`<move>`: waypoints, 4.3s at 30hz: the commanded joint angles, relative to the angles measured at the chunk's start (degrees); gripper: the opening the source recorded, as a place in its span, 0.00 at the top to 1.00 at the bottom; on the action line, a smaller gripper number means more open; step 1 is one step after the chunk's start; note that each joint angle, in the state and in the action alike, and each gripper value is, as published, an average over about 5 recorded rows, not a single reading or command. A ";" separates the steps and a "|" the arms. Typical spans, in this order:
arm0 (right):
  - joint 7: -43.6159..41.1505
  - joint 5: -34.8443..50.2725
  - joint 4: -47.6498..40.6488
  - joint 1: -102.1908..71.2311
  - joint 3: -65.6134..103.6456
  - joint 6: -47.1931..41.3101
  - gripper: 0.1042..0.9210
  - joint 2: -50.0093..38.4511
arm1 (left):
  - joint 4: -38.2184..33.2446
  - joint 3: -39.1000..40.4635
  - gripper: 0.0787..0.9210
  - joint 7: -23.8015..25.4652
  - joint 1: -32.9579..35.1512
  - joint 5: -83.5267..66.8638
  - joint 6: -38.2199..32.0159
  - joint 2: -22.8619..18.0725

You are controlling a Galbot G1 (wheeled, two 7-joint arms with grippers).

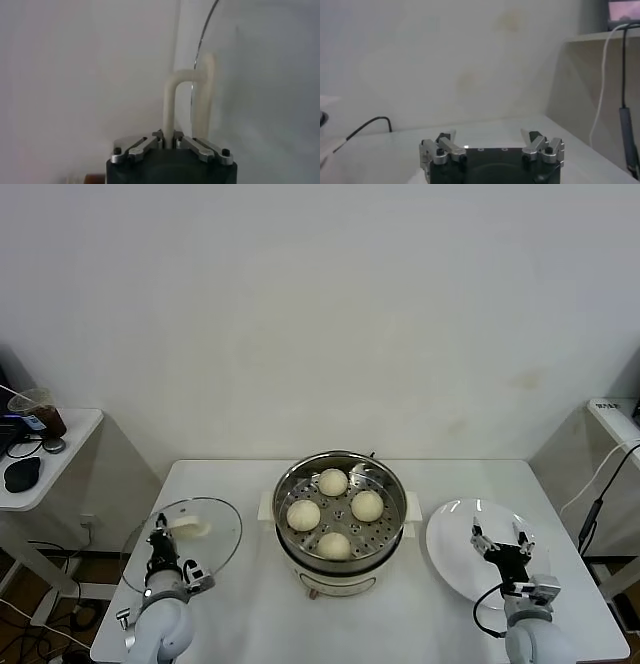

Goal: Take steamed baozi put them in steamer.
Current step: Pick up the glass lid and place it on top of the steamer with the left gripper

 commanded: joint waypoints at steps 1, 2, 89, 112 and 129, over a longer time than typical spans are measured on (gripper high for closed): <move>2.26 0.30 4.16 -2.31 -0.32 -5.85 0.12 0.57 | -15.88 -2.28 0.89 9.19 2.54 14.43 9.14 -8.81; 2.51 0.32 4.67 -2.84 -0.19 -6.38 0.12 0.72 | -17.18 -2.35 0.89 9.51 2.90 15.40 9.13 -9.72; 0.79 -9.93 2.09 -4.42 1.75 -5.12 0.12 4.05 | -2.11 32.98 0.89 14.29 -13.79 28.39 9.05 -19.17; 0.78 -10.22 1.91 -4.24 1.59 -4.84 0.12 4.36 | -2.79 33.54 0.89 10.62 -12.51 26.28 8.89 -18.89; 0.41 -9.92 2.23 -4.63 2.42 -4.05 0.12 3.97 | -21.05 34.72 0.44 14.00 -0.76 24.90 7.93 -14.98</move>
